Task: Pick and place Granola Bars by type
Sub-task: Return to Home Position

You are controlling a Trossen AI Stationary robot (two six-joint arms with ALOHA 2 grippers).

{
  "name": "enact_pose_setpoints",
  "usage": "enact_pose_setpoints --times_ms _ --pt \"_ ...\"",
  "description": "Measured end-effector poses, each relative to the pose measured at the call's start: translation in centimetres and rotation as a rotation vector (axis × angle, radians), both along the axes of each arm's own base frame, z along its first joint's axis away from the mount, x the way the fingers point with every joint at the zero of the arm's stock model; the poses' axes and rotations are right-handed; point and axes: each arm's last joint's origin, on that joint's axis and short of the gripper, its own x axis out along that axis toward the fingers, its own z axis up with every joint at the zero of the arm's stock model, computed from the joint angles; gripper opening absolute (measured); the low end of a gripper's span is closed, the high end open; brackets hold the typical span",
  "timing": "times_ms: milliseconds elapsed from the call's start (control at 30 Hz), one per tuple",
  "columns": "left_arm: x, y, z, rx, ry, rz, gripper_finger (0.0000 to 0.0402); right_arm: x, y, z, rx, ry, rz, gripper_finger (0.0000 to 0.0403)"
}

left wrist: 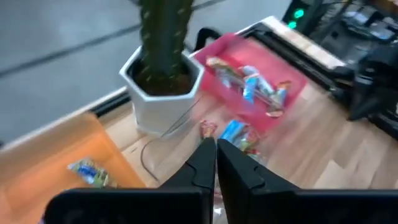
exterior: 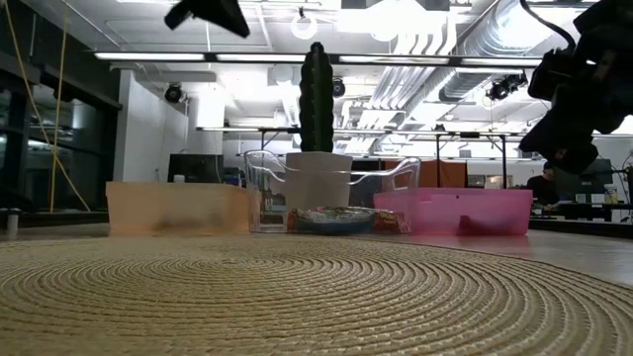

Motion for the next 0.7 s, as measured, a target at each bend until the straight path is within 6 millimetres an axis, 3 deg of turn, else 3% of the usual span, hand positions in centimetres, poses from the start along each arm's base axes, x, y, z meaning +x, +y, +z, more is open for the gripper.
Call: enact_pose_setpoints --times_ms 167,300,700 --pt "-1.9 -2.3 -1.2 0.053 -0.018 -0.065 0.0003 0.0 0.0 0.0 -0.008 0.0 -0.012 0.0" --pt "-4.4 -3.2 -3.0 0.048 -0.15 -0.127 0.0001 0.0 0.0 0.0 0.003 0.0 -0.012 0.0" --pt "-11.1 -3.5 -8.4 0.126 -0.482 -0.408 0.0 0.0 0.0 0.0 0.179 0.003 -0.111 0.0"
